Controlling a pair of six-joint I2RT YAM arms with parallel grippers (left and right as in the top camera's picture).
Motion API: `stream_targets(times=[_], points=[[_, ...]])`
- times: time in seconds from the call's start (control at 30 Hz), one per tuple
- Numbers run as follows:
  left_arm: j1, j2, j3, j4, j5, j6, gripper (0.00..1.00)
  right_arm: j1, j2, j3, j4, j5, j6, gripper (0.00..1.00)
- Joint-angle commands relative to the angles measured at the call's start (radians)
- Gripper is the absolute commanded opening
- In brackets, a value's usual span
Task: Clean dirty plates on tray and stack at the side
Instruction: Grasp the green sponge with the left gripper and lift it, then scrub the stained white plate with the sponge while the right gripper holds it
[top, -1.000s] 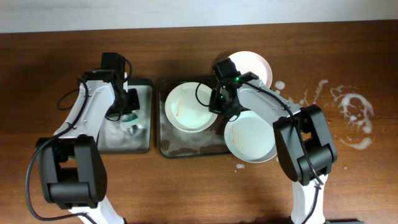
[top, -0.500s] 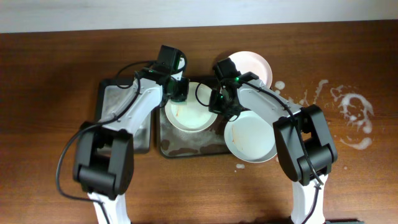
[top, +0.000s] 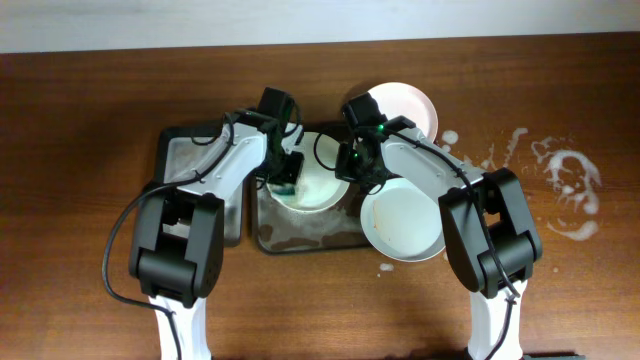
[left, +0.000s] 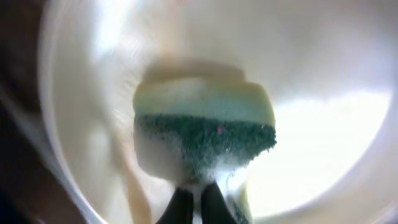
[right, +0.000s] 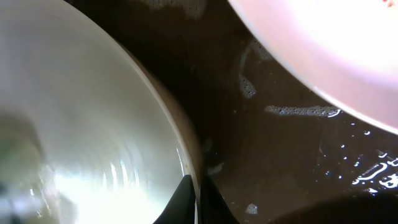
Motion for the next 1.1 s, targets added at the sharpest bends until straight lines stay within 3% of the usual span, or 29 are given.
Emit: stream_targets(times=[0.0,0.23,0.3,0.37,0.57,0.63,0.73,0.8,0.93,1.07], points=[[0.001,0.016,0.010,-0.041,0.087,0.015,0.01,0.005,0.011,-0.020,-0.013,0.058,-0.006,0.05],[0.001,0.016,0.008,0.355,0.074,0.015,0.01,0.005,0.011,-0.020,-0.023,0.059,-0.006,0.04],[0.001,0.020,0.008,0.419,-0.026,0.014,0.01,0.005,0.011,-0.020,-0.022,0.059,-0.006,0.04],[0.001,0.027,0.008,0.402,-0.096,0.008,0.01,0.005,0.011,-0.020,-0.022,0.059,-0.006,0.04],[0.001,0.079,0.005,0.251,-0.096,0.008,0.01,0.005,0.011,-0.020,-0.021,0.059,-0.006,0.04],[0.001,0.080,0.005,0.169,-0.037,0.008,0.01,0.005,0.011,-0.020,-0.023,0.059,-0.006,0.04],[0.000,0.080,0.005,0.039,0.192,0.008,0.01,0.005,0.011,-0.020,-0.019,0.059,-0.006,0.04],[-0.012,0.080,0.005,-0.014,0.237,0.007,0.01,0.005,0.011,-0.020,-0.018,0.059,-0.006,0.04],[-0.075,0.080,0.005,0.047,0.223,0.005,0.01,0.005,0.011,-0.020,-0.019,0.058,-0.006,0.04],[-0.077,0.085,0.005,0.227,-0.018,-0.127,0.01,0.005,0.011,-0.020,-0.020,0.058,-0.006,0.04]])
